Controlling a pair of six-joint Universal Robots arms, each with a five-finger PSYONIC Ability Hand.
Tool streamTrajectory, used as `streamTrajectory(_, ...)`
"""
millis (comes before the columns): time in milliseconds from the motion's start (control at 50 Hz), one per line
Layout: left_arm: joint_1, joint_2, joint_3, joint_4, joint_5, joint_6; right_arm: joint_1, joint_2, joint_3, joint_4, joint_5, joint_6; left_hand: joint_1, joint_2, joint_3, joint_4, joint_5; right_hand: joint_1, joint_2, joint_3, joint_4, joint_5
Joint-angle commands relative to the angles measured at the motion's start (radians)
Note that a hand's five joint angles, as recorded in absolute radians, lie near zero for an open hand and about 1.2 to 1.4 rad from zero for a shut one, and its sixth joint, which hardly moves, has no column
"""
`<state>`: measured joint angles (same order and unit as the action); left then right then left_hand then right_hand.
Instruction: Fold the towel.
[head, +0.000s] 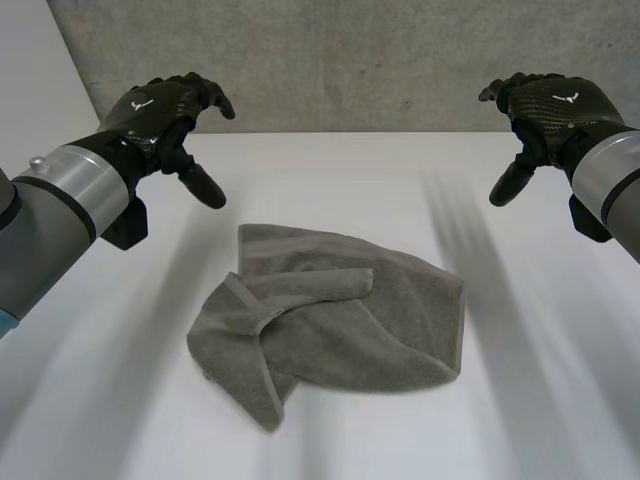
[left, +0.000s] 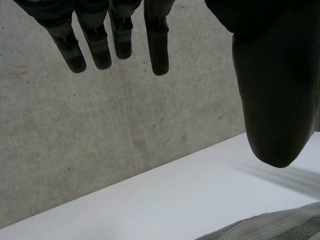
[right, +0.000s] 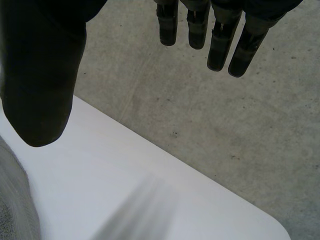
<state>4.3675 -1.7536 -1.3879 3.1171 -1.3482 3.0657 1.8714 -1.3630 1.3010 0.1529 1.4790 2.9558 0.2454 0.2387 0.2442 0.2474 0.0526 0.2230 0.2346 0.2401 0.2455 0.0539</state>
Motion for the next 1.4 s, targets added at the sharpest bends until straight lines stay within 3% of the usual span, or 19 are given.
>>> streamTrajectory(20, 0.000, 0.000, -0.002, 0.000, 0.001, -0.002, 0.000, -0.001, 0.001, -0.001, 0.000, -0.001, -0.038, -0.031, -0.037, -0.040, -0.019, -0.048, -0.060, -0.066, -0.071, -0.054)
streamTrajectory(160, -0.031, 0.000, -0.051, 0.000, 0.050, 0.011, 0.006, -0.001, 0.023, 0.027, -0.069, -0.100, -0.014, -0.008, -0.013, -0.016, 0.004, -0.048, -0.060, -0.066, -0.071, -0.054)
streamTrajectory(200, -0.060, -0.001, -0.109, -0.003, 0.168, 0.048, 0.003, 0.016, 0.076, 0.133, -0.208, -0.318, -0.014, -0.008, -0.013, -0.016, 0.004, -0.048, -0.060, -0.066, -0.071, -0.054)
streamTrajectory(260, -0.088, -0.012, -0.192, -0.003, 0.295, 0.137, 0.003, 0.063, 0.150, 0.248, -0.311, -0.542, -0.017, -0.010, -0.016, -0.019, 0.001, -0.048, -0.060, -0.066, -0.071, -0.054)
streamTrajectory(340, -0.103, -0.055, -0.264, -0.005, 0.357, 0.252, 0.011, 0.097, 0.210, 0.303, -0.313, -0.618, -0.014, -0.008, -0.013, -0.016, 0.004, -0.048, -0.060, -0.066, -0.071, -0.054)
streamTrajectory(480, -0.141, -0.231, -0.258, -0.008, 0.270, 0.465, 0.017, 0.185, 0.351, 0.187, -0.318, -0.471, -0.023, -0.016, -0.022, -0.025, -0.005, -0.048, -0.060, -0.066, -0.071, -0.054)
streamTrajectory(660, -0.138, -0.356, -0.129, -0.014, 0.189, 0.501, 0.018, 0.193, 0.485, -0.096, -0.278, -0.195, -0.023, -0.016, -0.022, -0.025, -0.005, 0.085, 0.074, 0.068, 0.063, 0.080)
streamTrajectory(720, -0.138, -0.372, -0.103, -0.037, 0.175, 0.501, 0.018, 0.196, 0.509, -0.139, -0.264, -0.187, 0.062, 0.069, 0.063, 0.060, 0.080, 0.338, 0.326, 0.320, 0.315, 0.332)
streamTrajectory(760, -0.137, -0.376, -0.092, -0.051, 0.169, 0.501, 0.020, 0.212, 0.512, -0.164, -0.252, -0.187, 0.229, 0.236, 0.231, 0.227, 0.248, 0.755, 0.744, 0.738, 0.733, 0.750)
streamTrajectory(780, -0.138, -0.377, -0.085, -0.061, 0.169, 0.501, 0.020, 0.213, 0.512, -0.164, -0.252, -0.187, 0.439, 0.445, 0.440, 0.437, 0.457, 0.757, 0.746, 0.740, 0.735, 0.752)
streamTrajectory(800, -0.138, -0.379, -0.076, -0.069, 0.169, 0.501, 0.021, 0.229, 0.503, -0.170, -0.249, -0.188, 0.708, 0.715, 0.709, 0.706, 0.726, 1.007, 0.996, 0.990, 0.985, 1.002)
streamTrajectory(820, -0.138, -0.379, -0.075, -0.069, 0.169, 0.501, 0.021, 0.229, 0.503, -0.170, -0.249, -0.189, 0.711, 0.718, 0.712, 0.709, 0.729, 1.010, 0.998, 0.993, 0.987, 1.004)
streamTrajectory(860, -0.138, -0.380, -0.053, -0.075, 0.169, 0.499, 0.023, 0.249, 0.463, -0.168, -0.249, -0.190, 1.149, 1.156, 1.150, 1.147, 1.167, 1.173, 1.162, 1.156, 1.151, 1.168)
streamTrajectory(1040, -0.138, -0.376, 0.191, -0.061, 0.169, 0.495, 0.069, 0.176, 0.139, -0.161, -0.236, -0.110, 1.151, 1.158, 1.152, 1.149, 1.169, 1.173, 1.162, 1.156, 1.151, 1.168)
streamTrajectory(1080, -0.137, -0.368, 0.359, -0.022, 0.156, 0.463, 0.083, 0.134, -0.064, -0.173, -0.218, 0.004, 1.151, 1.158, 1.152, 1.149, 1.169, 1.173, 1.162, 1.156, 1.151, 1.168)
streamTrajectory(1200, -0.129, -0.311, 0.455, 0.138, 0.129, 0.349, 0.091, 0.110, -0.230, -0.293, -0.180, 0.164, 1.151, 1.158, 1.152, 1.149, 1.169, 1.173, 1.162, 1.156, 1.151, 1.168)
streamTrajectory(1320, -0.089, -0.116, 0.178, 0.391, 0.103, 0.237, 0.106, 0.051, -0.144, -0.380, -0.278, 0.209, 1.151, 1.158, 1.152, 1.149, 1.169, 1.173, 1.162, 1.156, 1.151, 1.168)
streamTrajectory(1380, -0.056, -0.058, -0.038, 0.504, 0.119, 0.235, 0.117, 0.045, -0.028, -0.317, -0.430, 0.174, 1.151, 1.158, 1.152, 1.149, 1.169, 1.173, 1.162, 1.156, 1.151, 1.168)
streamTrajectory(1400, -0.045, -0.046, -0.145, 0.547, 0.139, 0.237, 0.127, 0.050, 0.039, -0.284, -0.498, 0.119, 0.957, 0.963, 0.958, 0.955, 0.975, 1.173, 1.162, 1.156, 1.151, 1.168)
